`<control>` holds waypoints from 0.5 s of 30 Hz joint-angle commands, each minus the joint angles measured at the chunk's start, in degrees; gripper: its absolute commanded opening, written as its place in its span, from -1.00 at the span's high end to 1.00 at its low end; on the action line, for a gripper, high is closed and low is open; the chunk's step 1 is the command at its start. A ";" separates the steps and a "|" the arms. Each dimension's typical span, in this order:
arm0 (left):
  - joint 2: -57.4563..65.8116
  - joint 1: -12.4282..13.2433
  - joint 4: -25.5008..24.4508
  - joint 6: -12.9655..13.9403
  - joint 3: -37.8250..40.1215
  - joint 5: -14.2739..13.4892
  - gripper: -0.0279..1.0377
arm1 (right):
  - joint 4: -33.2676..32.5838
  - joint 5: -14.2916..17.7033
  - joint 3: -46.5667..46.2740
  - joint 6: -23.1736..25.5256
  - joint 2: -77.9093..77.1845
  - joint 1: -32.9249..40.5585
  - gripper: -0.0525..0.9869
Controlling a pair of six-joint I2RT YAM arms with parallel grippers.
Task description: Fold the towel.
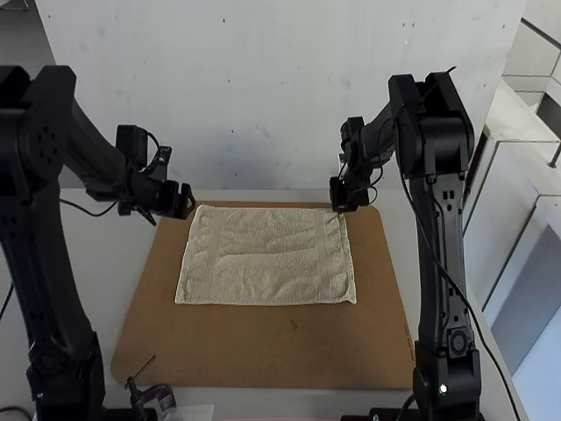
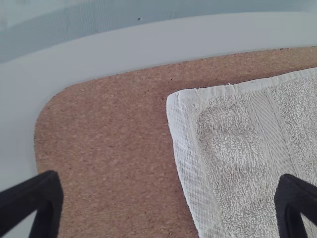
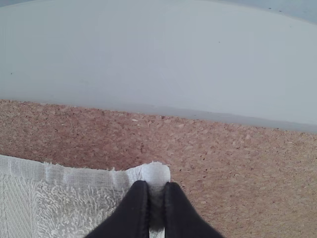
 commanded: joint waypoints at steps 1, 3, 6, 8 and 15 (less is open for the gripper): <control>2.79 -1.59 -4.22 0.56 5.97 1.06 -0.82 | -0.84 0.82 -2.21 0.53 -0.51 0.73 0.85; 4.55 -2.55 -8.00 0.74 9.31 1.06 -0.80 | -0.58 0.73 -3.00 0.53 -1.30 0.90 0.85; 7.09 -3.78 -11.34 0.74 13.88 0.80 -0.75 | -0.05 0.73 -4.32 0.53 -2.53 1.17 0.85; 8.85 -4.66 -14.24 0.91 16.78 0.36 -0.75 | 0.48 0.64 -5.20 0.53 -3.06 1.17 0.85; 14.13 -5.45 -23.03 1.09 25.30 -5.09 -0.65 | 1.27 -0.15 -7.39 0.35 -4.90 0.82 0.85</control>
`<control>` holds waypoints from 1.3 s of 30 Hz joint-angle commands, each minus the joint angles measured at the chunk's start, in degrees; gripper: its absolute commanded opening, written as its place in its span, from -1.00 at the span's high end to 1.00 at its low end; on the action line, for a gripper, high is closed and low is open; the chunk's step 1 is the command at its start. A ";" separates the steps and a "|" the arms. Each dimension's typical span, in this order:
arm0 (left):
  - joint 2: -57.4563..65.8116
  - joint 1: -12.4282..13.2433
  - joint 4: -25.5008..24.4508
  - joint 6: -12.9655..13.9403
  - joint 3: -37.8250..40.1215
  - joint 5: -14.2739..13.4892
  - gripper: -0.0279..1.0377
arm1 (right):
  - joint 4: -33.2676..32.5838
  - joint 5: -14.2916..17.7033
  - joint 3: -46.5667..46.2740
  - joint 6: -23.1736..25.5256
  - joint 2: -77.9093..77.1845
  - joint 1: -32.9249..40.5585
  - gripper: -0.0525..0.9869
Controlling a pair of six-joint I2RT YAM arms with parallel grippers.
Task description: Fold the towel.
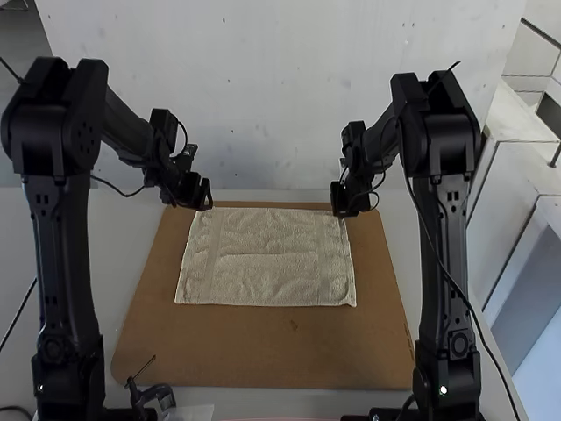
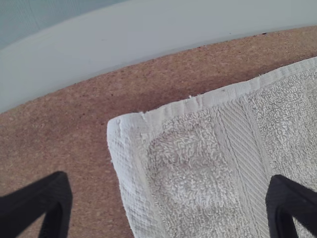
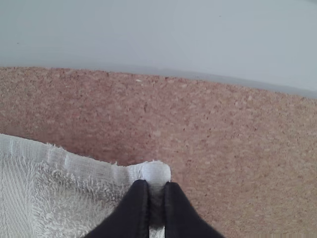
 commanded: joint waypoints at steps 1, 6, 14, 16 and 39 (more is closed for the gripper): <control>2.35 -0.10 -1.98 0.67 4.59 -3.39 -0.65 | -0.94 -0.35 -2.28 0.26 -2.15 0.64 0.85; 5.95 -0.01 -5.15 0.67 8.89 -4.62 -0.65 | 0.47 -1.40 -4.57 0.00 -3.82 0.82 0.85; 8.68 0.16 -6.11 0.41 10.74 -4.09 -0.42 | 1.88 -2.02 -5.18 -0.09 -3.73 0.55 0.85; 8.68 0.34 -6.03 0.32 10.74 -3.21 -0.39 | 2.49 -2.02 -5.18 -0.09 -3.47 0.64 0.85; 12.19 -3.09 -5.94 -0.91 13.02 -0.49 0.10 | 4.86 -2.46 -5.53 -0.09 -2.06 0.29 0.85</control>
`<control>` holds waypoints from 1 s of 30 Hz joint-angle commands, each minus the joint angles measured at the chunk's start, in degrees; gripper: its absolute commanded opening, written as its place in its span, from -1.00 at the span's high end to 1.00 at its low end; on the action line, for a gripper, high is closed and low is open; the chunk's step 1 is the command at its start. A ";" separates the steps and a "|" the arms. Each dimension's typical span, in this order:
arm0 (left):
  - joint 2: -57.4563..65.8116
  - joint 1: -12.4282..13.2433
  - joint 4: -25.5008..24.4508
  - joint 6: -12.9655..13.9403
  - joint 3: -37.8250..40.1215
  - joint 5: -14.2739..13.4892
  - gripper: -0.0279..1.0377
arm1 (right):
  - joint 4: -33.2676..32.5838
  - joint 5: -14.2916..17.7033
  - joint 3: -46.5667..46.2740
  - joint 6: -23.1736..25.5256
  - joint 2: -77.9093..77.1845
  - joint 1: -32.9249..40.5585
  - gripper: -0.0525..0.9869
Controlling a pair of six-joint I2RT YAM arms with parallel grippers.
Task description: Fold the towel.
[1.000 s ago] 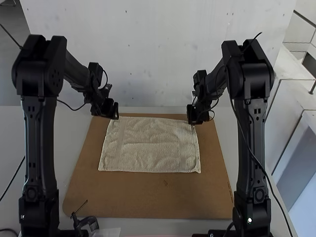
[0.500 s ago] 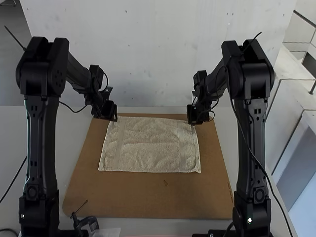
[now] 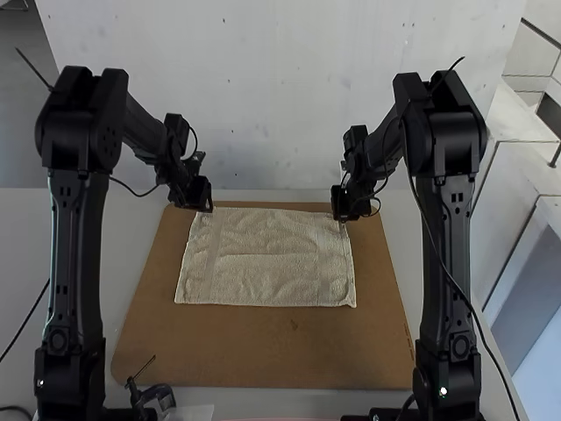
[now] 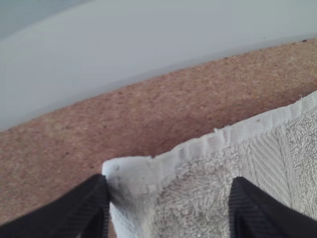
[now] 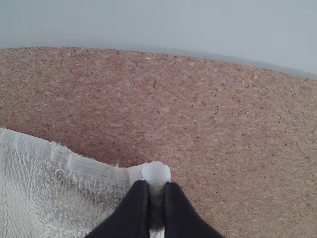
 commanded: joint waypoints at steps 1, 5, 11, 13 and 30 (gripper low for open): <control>1.90 -1.65 0.01 -0.41 1.72 0.32 0.11 | 0.32 -1.45 -0.79 -0.04 0.21 0.20 0.85; 2.69 -2.00 0.01 -0.06 1.99 -2.41 0.11 | 0.93 -1.89 -1.23 -0.04 0.21 -0.06 0.85; 3.04 -1.56 -0.26 0.56 1.90 -4.25 0.11 | 1.72 -2.07 -1.76 -0.31 0.30 -0.33 0.85; 3.04 -1.21 -0.78 0.65 1.90 -4.25 0.16 | 1.90 -2.07 -1.84 -0.31 0.38 -0.33 0.85; 2.60 1.34 -1.05 0.21 1.55 -4.52 0.88 | 2.78 -2.42 -2.20 -0.04 1.18 0.11 0.85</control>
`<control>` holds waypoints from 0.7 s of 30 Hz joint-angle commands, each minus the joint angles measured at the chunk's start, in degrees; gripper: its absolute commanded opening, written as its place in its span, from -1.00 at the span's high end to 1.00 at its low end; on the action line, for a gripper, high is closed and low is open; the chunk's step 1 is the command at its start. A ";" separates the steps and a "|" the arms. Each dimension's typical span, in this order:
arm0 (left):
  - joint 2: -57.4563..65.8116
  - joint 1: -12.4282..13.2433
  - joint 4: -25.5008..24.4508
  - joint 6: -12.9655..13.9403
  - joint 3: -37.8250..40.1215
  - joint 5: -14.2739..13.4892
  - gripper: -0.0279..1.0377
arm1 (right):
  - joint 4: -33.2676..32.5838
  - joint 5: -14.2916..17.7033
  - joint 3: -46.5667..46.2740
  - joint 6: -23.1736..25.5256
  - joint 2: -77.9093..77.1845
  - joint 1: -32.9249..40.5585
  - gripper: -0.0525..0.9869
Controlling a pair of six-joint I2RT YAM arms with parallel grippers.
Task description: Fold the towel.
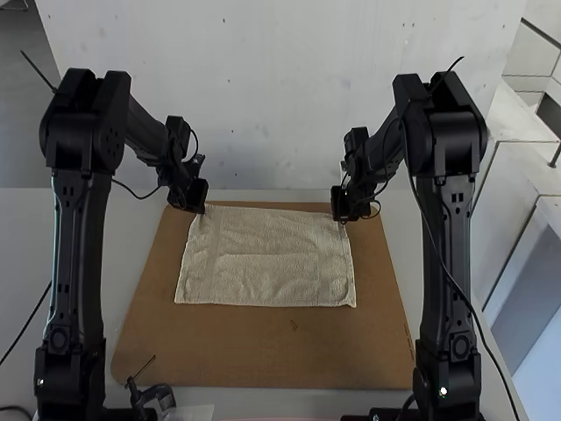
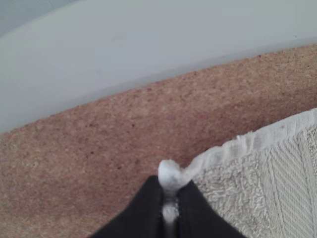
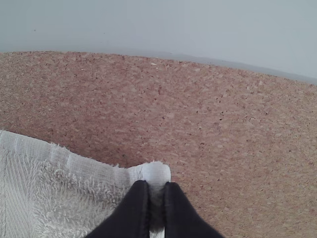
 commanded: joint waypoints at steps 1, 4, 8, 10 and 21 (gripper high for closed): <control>1.42 0.97 -0.41 0.17 0.56 -1.15 0.90 | 0.11 -1.48 -1.02 -0.04 1.00 0.18 0.85; 0.98 0.97 -0.24 0.17 0.48 -1.15 0.91 | 0.99 -1.48 -1.37 0.04 0.65 0.00 0.85; 0.19 1.06 -0.15 0.08 0.39 -0.97 0.91 | 2.13 -1.48 -1.81 0.48 -0.58 -0.35 0.85; -0.60 1.15 -0.24 0.08 0.30 -0.97 0.92 | 2.13 -1.48 -1.81 0.57 -1.11 -0.61 0.85; -7.54 0.71 -0.24 0.43 -3.48 -0.89 0.92 | 1.43 -1.48 -2.60 0.48 -8.58 -1.31 0.86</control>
